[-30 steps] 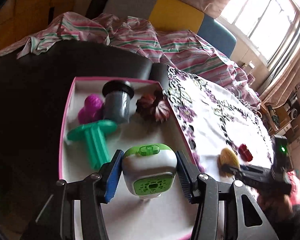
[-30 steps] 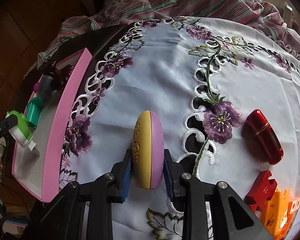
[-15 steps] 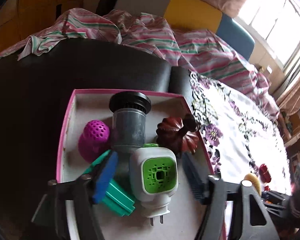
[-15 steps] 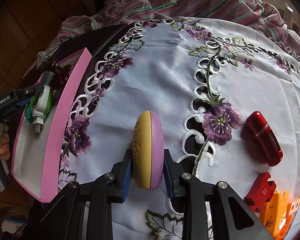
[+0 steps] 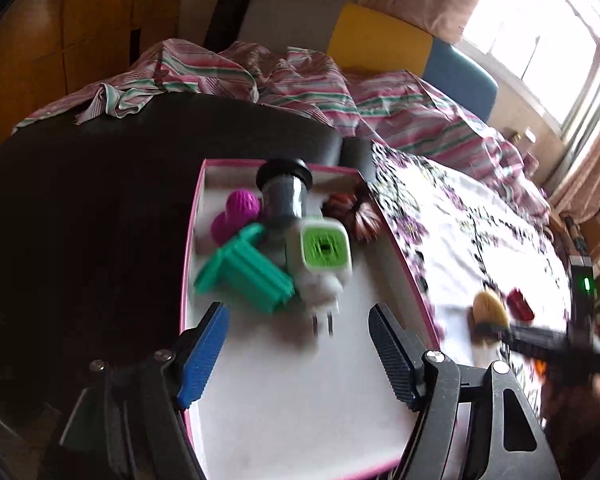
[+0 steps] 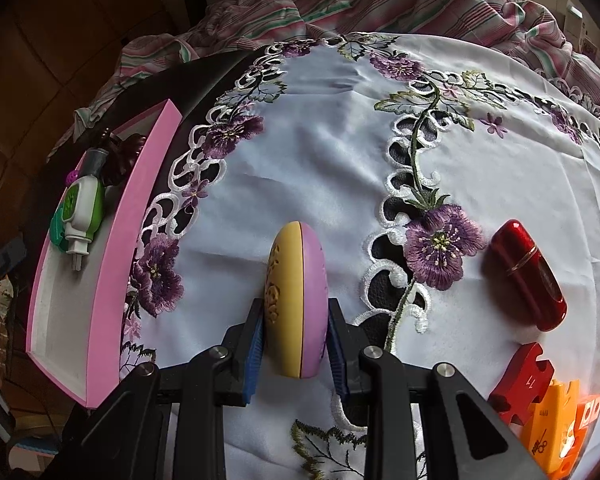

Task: Organize rigid objects
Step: 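Lower the plug device into the tray and open the left gripper, then lift the yellow egg with the right gripper toward the tray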

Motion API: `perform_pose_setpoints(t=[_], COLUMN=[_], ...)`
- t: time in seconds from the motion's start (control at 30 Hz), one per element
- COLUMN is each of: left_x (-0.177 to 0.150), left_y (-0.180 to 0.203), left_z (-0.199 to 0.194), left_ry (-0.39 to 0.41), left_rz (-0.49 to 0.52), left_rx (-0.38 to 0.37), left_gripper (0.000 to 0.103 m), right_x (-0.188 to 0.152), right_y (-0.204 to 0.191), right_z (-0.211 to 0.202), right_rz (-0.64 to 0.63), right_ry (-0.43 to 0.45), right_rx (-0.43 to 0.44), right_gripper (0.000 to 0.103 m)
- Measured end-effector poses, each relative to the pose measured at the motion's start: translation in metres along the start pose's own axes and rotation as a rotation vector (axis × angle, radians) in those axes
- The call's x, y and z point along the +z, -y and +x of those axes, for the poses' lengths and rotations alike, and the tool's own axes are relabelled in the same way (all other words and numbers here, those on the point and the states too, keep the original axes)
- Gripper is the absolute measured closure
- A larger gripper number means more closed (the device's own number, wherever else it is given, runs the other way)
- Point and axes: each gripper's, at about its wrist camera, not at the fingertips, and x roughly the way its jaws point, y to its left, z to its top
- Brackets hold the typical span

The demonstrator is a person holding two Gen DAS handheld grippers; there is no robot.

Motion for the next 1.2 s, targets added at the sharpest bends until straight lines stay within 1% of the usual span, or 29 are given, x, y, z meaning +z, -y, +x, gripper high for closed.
perform_pose_setpoints(t=[0.07,0.17,0.23,0.27,0.4,0.57,0.77,0.83,0.9,1.0,1.03,1.07,1.2], left_x=[-0.008,-0.019,-0.024,-0.026,-0.031,-0.034,-0.037,-0.037,-0.037,-0.037,-0.038,-0.038,-0.041], left_y=[0.004,0.011,0.016,0.018,0.027,0.031,0.032,0.032,0.033,0.033,0.033,0.033,0.033], left_z=[-0.006,-0.013,-0.016,-0.017,-0.018,-0.020,-0.024,-0.026,-0.028,-0.032,-0.032,-0.032,-0.031], left_ry=[-0.002,-0.011,-0.018,-0.019,-0.033,-0.041,-0.038,-0.032,-0.021,-0.014,-0.013,-0.015,-0.025], left_rz=[0.018,0.042,0.052,0.057,0.074,0.083,0.081,0.086,0.096,0.103,0.104,0.104,0.106], left_rx=[-0.002,-0.007,-0.018,-0.020,-0.026,-0.036,-0.017,-0.002,0.016,0.024,0.025,0.027,0.033], left_gripper=[0.030,0.030,0.030,0.030,0.030,0.030,0.030,0.029,0.027,0.027,0.027,0.027,0.026], right_x=[0.001,0.002,0.004,0.004,0.004,0.005,0.006,0.007,0.006,0.004,0.004,0.004,0.002], right_y=[0.000,0.001,0.000,-0.001,0.000,-0.003,-0.001,-0.002,-0.003,-0.005,-0.006,-0.007,-0.011], right_z=[-0.001,-0.006,-0.012,-0.015,-0.014,-0.009,-0.008,-0.010,-0.009,-0.004,-0.004,-0.003,-0.003], right_rz=[0.002,0.004,-0.007,-0.010,-0.019,-0.034,-0.024,-0.026,-0.022,-0.039,-0.047,-0.055,-0.090], right_ry=[0.009,0.047,0.086,0.098,0.099,0.090,0.085,0.092,0.083,0.073,0.073,0.071,0.080], right_rx=[-0.007,-0.038,-0.056,-0.059,-0.089,-0.105,-0.090,-0.068,-0.046,-0.089,-0.096,-0.100,-0.147], right_gripper=[0.074,0.070,0.066,0.061,0.059,0.058,0.058,0.057,0.048,0.049,0.050,0.058,0.059])
